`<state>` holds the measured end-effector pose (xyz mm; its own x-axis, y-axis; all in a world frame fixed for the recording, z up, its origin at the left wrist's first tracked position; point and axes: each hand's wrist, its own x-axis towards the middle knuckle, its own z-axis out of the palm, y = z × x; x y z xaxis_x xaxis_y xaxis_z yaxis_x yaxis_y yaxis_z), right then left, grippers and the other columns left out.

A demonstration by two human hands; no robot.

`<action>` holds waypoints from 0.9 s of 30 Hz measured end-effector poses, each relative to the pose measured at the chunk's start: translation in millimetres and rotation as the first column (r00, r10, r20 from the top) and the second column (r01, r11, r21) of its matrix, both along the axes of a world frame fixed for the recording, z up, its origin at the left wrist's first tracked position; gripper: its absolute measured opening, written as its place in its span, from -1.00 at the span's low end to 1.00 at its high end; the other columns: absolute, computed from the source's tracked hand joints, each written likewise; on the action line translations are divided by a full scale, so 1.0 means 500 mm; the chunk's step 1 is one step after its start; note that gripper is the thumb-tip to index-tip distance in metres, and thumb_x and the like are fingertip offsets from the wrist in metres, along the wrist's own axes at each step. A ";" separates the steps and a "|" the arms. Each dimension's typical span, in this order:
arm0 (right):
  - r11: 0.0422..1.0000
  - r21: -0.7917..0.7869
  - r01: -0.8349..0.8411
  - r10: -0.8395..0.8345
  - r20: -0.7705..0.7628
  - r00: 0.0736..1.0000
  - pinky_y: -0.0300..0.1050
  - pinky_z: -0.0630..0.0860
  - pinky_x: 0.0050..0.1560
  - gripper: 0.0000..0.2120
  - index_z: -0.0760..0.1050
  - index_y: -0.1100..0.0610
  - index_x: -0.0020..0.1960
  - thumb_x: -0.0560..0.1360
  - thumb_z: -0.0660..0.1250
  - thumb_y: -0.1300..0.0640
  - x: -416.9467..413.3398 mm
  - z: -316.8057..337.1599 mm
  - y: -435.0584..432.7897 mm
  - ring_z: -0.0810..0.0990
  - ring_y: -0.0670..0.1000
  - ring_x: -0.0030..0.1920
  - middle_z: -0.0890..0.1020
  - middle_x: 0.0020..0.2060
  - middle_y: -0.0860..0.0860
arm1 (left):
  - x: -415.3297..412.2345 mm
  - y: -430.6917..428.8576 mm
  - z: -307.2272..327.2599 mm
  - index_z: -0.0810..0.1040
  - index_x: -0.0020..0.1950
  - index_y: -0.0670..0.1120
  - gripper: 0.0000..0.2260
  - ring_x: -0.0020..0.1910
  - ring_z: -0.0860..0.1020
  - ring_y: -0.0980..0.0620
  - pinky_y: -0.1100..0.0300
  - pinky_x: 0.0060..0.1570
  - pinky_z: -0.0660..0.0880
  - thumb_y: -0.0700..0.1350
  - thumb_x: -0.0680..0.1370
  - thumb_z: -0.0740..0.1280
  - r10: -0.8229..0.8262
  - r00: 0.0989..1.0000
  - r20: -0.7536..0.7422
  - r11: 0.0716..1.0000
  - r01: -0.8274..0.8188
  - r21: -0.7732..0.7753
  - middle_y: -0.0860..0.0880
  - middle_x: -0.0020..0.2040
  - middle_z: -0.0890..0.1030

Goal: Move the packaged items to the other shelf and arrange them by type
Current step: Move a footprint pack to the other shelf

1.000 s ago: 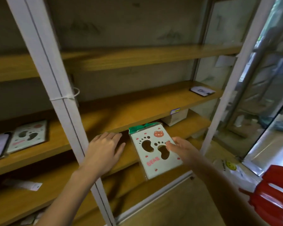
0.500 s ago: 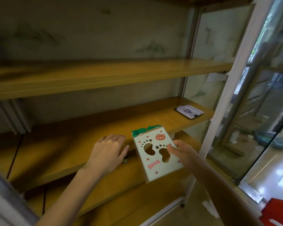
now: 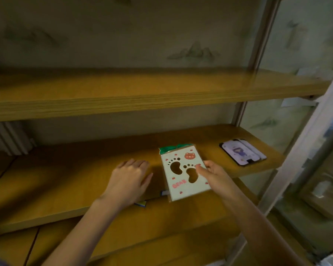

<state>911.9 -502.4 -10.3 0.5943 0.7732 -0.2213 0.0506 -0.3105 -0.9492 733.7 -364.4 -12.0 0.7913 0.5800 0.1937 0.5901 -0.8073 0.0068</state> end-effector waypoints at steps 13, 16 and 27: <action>0.969 -0.224 -0.104 0.177 0.335 0.926 -0.21 0.58 -0.25 -0.67 0.33 0.17 0.27 0.59 0.18 0.02 0.170 -0.086 0.159 0.62 0.01 -0.06 0.58 0.11 0.12 | 0.086 -0.025 -0.024 0.60 0.06 -0.12 -0.62 -0.06 0.62 -0.09 0.07 -0.12 0.54 0.09 0.48 0.14 0.270 0.959 0.081 0.958 -0.276 0.075 -0.06 -0.05 0.67; 0.935 -0.341 -0.097 0.270 0.505 0.820 -0.24 0.53 -0.33 -0.65 0.32 0.16 0.22 0.58 0.16 -0.07 0.183 -0.094 0.164 0.59 -0.04 -0.17 0.59 0.02 0.07 | 0.090 -0.040 -0.030 0.61 0.04 -0.13 -0.59 -0.10 0.63 -0.09 0.06 -0.15 0.56 0.09 0.49 0.11 0.317 0.946 0.067 0.944 -0.322 0.074 -0.06 -0.08 0.68; 0.825 -0.540 -0.167 0.564 0.775 0.283 -0.07 0.51 -0.02 -0.51 0.23 0.12 0.37 0.56 0.15 -0.14 0.171 -0.038 0.154 0.55 0.06 0.11 0.52 0.20 0.05 | 0.052 -0.078 -0.048 0.53 0.20 -0.13 -0.67 0.07 0.58 -0.11 0.03 0.02 0.51 0.04 0.56 0.19 0.432 0.900 0.059 0.897 -0.436 0.074 -0.07 0.08 0.63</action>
